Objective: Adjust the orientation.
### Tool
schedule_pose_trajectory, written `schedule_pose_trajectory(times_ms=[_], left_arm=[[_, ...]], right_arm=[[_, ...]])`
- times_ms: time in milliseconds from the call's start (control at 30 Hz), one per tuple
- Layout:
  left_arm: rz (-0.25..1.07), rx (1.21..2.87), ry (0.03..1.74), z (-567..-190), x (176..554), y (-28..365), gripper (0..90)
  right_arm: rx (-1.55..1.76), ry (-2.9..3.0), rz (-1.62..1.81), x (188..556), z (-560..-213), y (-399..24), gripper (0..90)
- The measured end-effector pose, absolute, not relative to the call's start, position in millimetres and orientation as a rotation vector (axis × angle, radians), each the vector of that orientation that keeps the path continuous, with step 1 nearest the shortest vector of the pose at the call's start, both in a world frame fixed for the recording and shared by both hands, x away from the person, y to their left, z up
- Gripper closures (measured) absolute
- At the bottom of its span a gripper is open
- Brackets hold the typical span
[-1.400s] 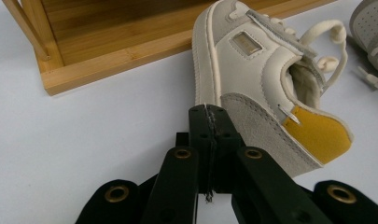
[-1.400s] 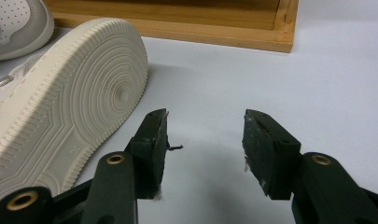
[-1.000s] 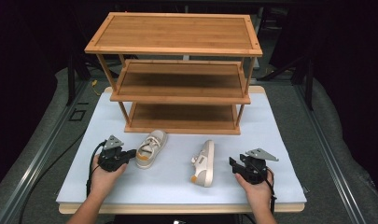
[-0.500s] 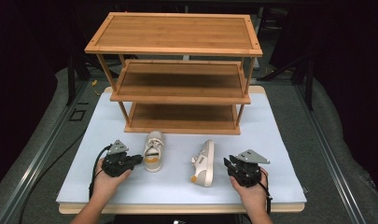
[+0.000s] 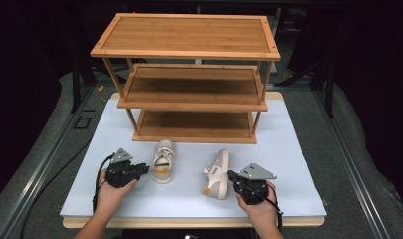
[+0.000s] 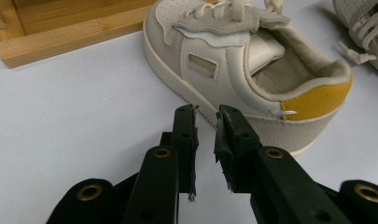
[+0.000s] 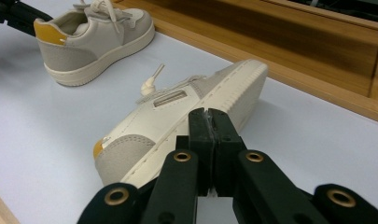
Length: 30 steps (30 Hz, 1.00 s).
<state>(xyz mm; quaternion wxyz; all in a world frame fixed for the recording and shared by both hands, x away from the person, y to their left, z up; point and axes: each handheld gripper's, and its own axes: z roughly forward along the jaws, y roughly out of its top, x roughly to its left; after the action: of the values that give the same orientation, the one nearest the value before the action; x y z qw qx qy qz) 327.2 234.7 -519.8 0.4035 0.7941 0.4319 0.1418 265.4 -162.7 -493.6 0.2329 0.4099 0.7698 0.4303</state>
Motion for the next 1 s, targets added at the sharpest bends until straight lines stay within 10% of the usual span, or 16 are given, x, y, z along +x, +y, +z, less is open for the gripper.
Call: schedule_pose_trajectory(times_ms=[1000], left_arm=[[0.345, 1.968, 1.127, -520, 329, 242, 73.2]], right_arm=[[1.158, 2.157, 1.146, 265, -498, -160, 86.3]])
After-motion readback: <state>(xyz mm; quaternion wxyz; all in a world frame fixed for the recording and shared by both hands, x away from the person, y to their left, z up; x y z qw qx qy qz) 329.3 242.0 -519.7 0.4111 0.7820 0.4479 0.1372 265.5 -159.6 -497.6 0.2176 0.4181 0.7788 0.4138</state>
